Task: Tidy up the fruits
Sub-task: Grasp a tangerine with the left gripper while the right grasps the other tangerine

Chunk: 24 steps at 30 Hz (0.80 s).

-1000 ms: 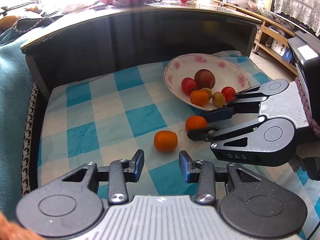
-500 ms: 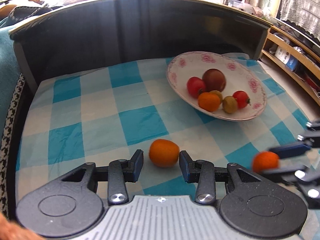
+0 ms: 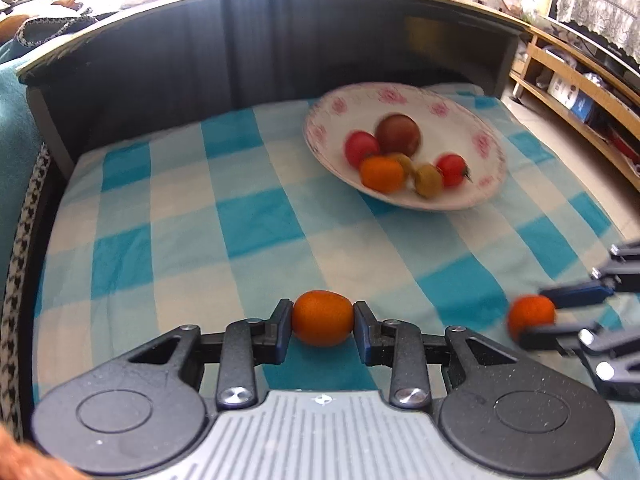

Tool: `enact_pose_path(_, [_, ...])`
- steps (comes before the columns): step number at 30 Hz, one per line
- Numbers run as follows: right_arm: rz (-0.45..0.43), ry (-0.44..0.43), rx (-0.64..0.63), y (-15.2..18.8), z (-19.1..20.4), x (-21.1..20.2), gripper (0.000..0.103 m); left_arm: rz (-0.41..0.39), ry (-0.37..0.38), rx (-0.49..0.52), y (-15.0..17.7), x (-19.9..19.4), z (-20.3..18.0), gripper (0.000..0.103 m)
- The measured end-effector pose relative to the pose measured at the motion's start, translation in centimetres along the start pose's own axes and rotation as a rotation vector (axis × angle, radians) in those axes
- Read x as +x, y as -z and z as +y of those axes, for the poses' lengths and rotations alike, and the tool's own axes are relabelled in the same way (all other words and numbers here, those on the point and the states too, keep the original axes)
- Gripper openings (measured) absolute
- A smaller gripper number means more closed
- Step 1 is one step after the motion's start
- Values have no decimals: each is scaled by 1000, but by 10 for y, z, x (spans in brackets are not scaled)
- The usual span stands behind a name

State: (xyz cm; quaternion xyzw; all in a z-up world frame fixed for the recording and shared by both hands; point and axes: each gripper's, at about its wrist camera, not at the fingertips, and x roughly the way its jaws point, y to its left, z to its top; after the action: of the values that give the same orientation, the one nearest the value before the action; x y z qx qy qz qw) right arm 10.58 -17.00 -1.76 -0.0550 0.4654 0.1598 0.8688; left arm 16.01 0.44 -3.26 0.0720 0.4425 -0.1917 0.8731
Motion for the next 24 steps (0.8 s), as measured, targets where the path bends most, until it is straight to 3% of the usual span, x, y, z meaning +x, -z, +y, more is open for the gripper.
enact_pose_path(12, [-41, 22, -121, 17, 6, -5, 28, 25, -8, 57, 37, -23, -45, 41])
enact_pose_path(18, [-44, 14, -130, 19, 5, -4, 32, 16, -11, 109, 39, -19, -50, 45])
enact_pose_path(24, [-30, 23, -137, 17, 4, 1, 33, -6, 20, 96, 46, -22, -41, 50])
